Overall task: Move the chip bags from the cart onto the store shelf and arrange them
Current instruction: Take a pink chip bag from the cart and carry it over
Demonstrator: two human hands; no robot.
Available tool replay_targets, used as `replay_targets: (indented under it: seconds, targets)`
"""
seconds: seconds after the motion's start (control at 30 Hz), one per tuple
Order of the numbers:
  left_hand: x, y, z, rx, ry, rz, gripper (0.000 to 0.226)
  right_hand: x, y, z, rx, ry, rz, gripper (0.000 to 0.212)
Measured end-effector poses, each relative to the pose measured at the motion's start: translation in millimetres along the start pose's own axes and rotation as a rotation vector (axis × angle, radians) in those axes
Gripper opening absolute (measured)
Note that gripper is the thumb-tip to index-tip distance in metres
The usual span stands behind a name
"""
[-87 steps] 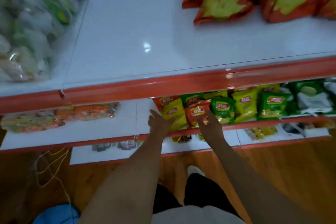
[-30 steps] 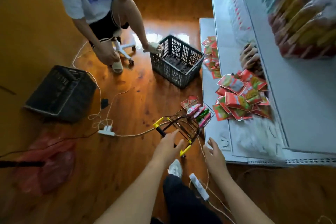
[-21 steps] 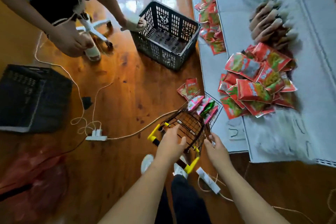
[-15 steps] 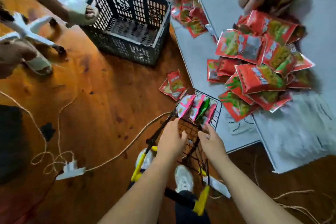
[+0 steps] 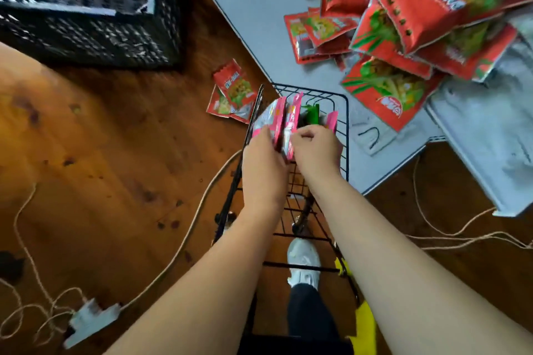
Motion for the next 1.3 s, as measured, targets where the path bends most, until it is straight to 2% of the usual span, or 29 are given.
replay_targets:
  seconds: [0.1,0.17,0.23,0.3,0.4,0.43,0.53,0.67,0.73,0.8,0.87,0.97,1.0,1.07,1.13,1.2,1.27,1.3]
  targets:
    - [-43.7,-38.7,48.8,-0.056,-0.022,0.023,0.029,-42.2,-0.6,36.6,0.142,0.105,-0.079,0.012]
    - [-69.7,-72.8,83.6,-0.024,-0.041,-0.069,0.026,-78.9,3.4,66.7,0.229,0.143,-0.103,0.012]
    - [-93.6,-113.7,116.3,0.027,-0.053,-0.176,0.013,-120.2,14.3,99.5,0.344,0.189,-0.121,0.017]
    - [-119.9,-153.1,146.1,-0.065,-0.048,-0.209,0.004,-164.0,24.8,132.7,0.522,0.26,-0.173,0.016]
    - [-161.9,-205.6,163.7,-0.314,0.154,-0.155,0.007,-221.2,28.6,191.6,0.797,0.315,-0.218,0.015]
    - [-176.9,-227.1,167.4,-0.366,0.235,-0.169,0.018,-237.3,28.1,215.5,0.82,0.319,-0.202,0.016]
    - [-226.8,-292.0,172.8,-0.434,0.436,-0.274,0.047,-278.7,18.5,285.8,0.916,0.361,-0.136,0.044]
    - [-300.5,-371.7,169.0,-0.177,0.38,-0.45,0.096,-333.5,-12.7,383.5,0.93,0.407,0.008,0.069]
    - [-340.1,-408.2,149.6,-0.1,0.35,-0.48,0.106,-363.0,-42.9,434.0,0.913,0.415,0.059,0.075]
    - [-383.2,-444.6,118.9,-0.074,0.365,-0.504,0.102,-390.4,-83.4,490.7,0.88,0.382,0.078,0.074]
    - [-431.9,-483.9,80.3,-0.111,0.42,-0.528,0.081,-414.5,-134.6,550.0,0.87,0.299,0.082,0.069]
    - [-507.5,-543.1,19.1,-0.181,0.531,-0.559,0.046,-439.4,-225.5,640.6,0.783,0.057,0.047,0.065]
    - [-531.8,-561.1,-2.3,-0.208,0.589,-0.551,0.04,-448.7,-256.0,672.3,0.727,-0.042,0.013,0.068]
    - [-578.8,-597.2,-47.9,-0.266,0.726,-0.536,0.044,-466.2,-309.3,732.4,0.672,-0.219,-0.032,0.08]
    - [-623.8,-633.2,-94.8,-0.297,0.855,-0.519,0.042,-482.1,-348.7,780.0,0.706,-0.285,-0.071,0.088]
    - [-671.9,-668.3,-144.6,-0.382,1.041,-0.466,0.031,-487.7,-384.9,818.1,0.79,-0.321,-0.096,0.076]
    - [-716.2,-698.6,-193.9,-0.418,1.21,-0.383,0.031,-485.7,-424.7,852.2,0.884,-0.384,-0.135,0.06]
    - [-731.1,-711.4,-219.9,-0.415,1.263,-0.359,0.035,-482.0,-447.4,867.4,0.931,-0.419,-0.141,0.058]
Point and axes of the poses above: each hand's wrist, its own x-axis towards the middle knuckle, its own z-axis out of the back of the hand, y = z × x, the point moved 10 cm from there along x, towards the middle knuckle, and after that the axes turned 8 degrees about -z, right-handed, at the moved point
